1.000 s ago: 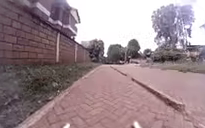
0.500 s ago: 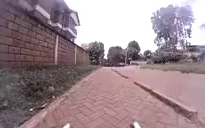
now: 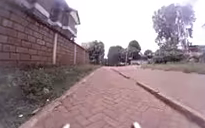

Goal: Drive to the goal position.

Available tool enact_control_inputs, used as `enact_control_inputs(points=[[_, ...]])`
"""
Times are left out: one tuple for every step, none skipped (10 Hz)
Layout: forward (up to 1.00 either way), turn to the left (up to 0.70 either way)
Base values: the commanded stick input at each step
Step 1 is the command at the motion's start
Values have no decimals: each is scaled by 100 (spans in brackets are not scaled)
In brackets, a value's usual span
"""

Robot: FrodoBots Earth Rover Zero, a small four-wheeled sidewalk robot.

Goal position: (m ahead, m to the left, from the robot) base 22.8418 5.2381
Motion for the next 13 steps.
enact_control_inputs(points=[[50, 0], [50, 0], [50, 0], [50, 0], [50, 0], [50, 0], [50, 0], [50, 0], [50, 0], [50, 0], [50, 0], [50, 0], [50, 0]])
